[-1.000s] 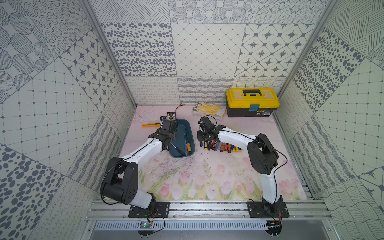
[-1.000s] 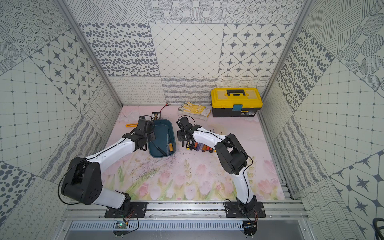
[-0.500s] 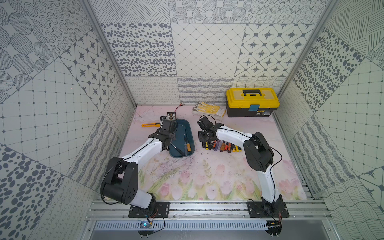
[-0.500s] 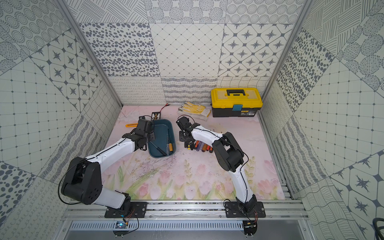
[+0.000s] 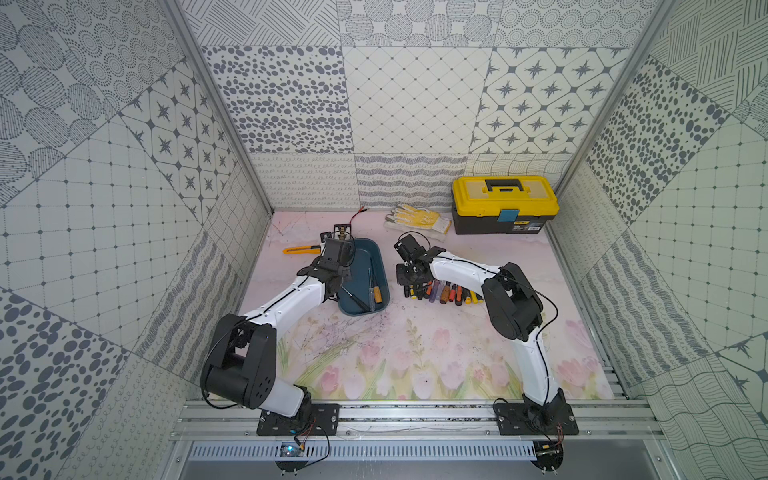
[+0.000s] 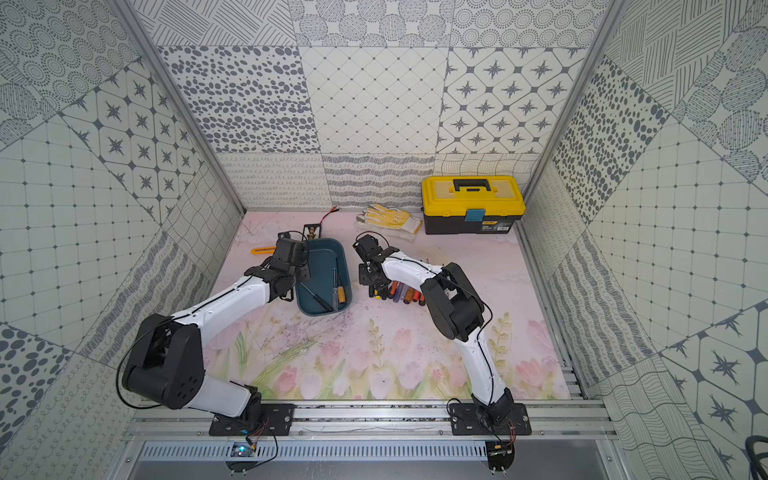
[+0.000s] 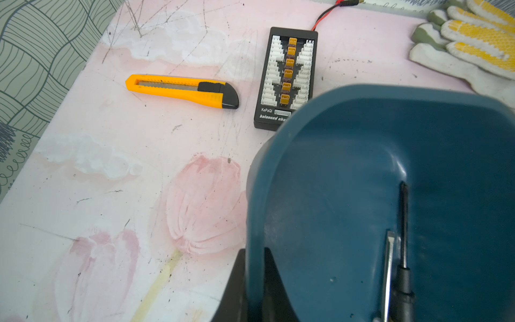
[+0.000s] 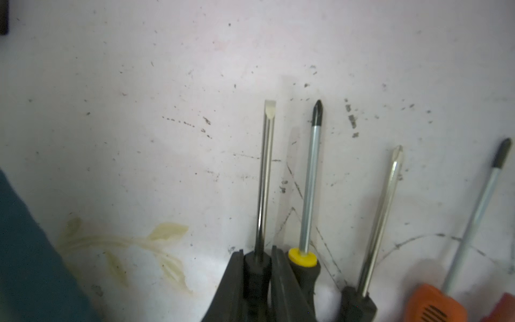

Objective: Take out the screwdriver from the storage box
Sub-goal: Place the screwdriver at the center of the board.

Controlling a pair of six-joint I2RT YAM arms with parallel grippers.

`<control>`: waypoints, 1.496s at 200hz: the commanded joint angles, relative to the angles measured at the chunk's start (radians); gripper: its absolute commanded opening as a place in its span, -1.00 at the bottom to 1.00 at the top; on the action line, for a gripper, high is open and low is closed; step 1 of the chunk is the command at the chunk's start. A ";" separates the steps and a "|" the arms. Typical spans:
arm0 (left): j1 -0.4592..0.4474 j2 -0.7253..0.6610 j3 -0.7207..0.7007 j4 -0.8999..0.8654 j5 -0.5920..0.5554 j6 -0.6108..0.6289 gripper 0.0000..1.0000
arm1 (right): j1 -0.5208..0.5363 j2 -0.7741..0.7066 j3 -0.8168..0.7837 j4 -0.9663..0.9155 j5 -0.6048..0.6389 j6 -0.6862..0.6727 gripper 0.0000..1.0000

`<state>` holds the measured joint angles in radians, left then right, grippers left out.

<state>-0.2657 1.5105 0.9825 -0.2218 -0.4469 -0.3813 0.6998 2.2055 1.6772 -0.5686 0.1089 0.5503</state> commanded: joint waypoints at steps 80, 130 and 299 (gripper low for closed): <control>0.008 0.001 0.016 0.033 0.006 -0.001 -1.00 | -0.008 0.026 0.032 -0.037 -0.009 -0.016 -0.37; 0.008 0.004 0.014 0.034 0.016 -0.006 -1.00 | -0.008 -0.034 0.014 -0.011 -0.030 -0.044 -0.33; 0.007 -0.003 0.009 0.063 0.166 0.007 -1.00 | 0.083 -0.352 -0.277 0.361 -0.385 -0.442 -0.24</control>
<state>-0.2653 1.5105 0.9825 -0.2211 -0.3397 -0.3702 0.7612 1.8629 1.4025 -0.2722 -0.1837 0.1856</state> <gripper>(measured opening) 0.109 0.383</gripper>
